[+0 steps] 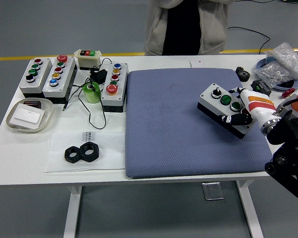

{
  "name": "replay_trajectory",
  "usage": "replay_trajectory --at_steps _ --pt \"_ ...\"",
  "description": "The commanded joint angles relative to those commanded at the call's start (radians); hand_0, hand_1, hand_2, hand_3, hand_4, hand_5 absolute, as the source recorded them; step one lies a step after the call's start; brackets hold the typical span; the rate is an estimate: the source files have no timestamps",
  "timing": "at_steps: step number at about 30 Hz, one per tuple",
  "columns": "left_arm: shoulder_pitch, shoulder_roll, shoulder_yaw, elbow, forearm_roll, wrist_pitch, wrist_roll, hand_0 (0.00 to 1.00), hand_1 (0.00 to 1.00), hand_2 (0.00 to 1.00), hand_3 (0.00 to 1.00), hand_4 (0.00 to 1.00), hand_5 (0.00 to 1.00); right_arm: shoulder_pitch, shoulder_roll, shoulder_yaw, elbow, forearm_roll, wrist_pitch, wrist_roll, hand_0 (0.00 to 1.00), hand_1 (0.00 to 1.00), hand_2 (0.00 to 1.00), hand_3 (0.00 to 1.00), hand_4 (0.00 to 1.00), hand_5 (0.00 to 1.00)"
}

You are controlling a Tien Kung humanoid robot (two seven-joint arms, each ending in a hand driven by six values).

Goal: Pick up the button,place it on the desk,press the button,press the button

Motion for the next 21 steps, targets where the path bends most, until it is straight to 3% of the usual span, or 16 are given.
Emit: replay_trajectory --at_steps 1,3,6,7,10,14,17,21 --pt "-0.001 0.000 0.000 0.000 -0.002 0.000 -0.001 0.707 0.825 0.851 0.823 0.623 0.998 0.006 -0.013 -0.023 0.014 0.024 -0.014 0.042 0.460 0.352 0.398 0.549 0.695 0.194" --pt "-0.001 0.000 0.000 0.001 -0.004 0.000 -0.001 0.707 0.825 0.851 0.823 0.623 0.998 0.018 -0.028 -0.055 0.034 0.033 -0.022 0.124 0.460 0.352 0.398 0.549 0.695 0.194" --pt "-0.003 -0.001 0.002 0.000 -0.006 -0.001 -0.002 0.707 0.825 0.851 0.823 0.623 0.998 0.037 -0.041 -0.085 0.045 0.020 -0.001 0.245 0.460 0.352 0.398 0.549 0.695 0.194" --pt "-0.003 -0.001 0.002 0.000 -0.006 -0.001 -0.002 0.706 0.826 0.853 0.823 0.623 0.998 0.041 -0.042 -0.090 0.046 0.018 0.003 0.288 0.386 0.332 0.392 0.540 0.645 0.165" --pt "-0.006 0.000 0.006 0.001 -0.013 -0.001 -0.004 0.706 0.826 0.853 0.823 0.623 0.998 0.068 -0.053 -0.129 0.036 -0.003 0.033 0.403 0.386 0.332 0.392 0.540 0.645 0.165" --pt "-0.008 0.000 0.012 0.000 -0.021 -0.001 -0.006 0.707 0.827 0.852 0.824 0.623 0.998 0.099 -0.065 -0.181 0.025 -0.022 0.056 0.472 0.392 0.335 0.395 0.547 0.647 0.168" --pt "-0.008 0.000 0.013 0.000 -0.024 -0.002 -0.008 0.707 0.827 0.852 0.824 0.623 0.998 0.120 -0.067 -0.216 0.026 -0.010 0.048 0.505 0.392 0.335 0.395 0.547 0.647 0.168" --pt "-0.008 0.000 0.011 0.000 -0.022 -0.002 -0.007 0.704 0.826 0.853 0.824 0.622 0.998 0.132 -0.052 -0.229 0.024 -0.006 0.054 0.502 0.384 0.325 0.391 0.552 0.638 0.207"
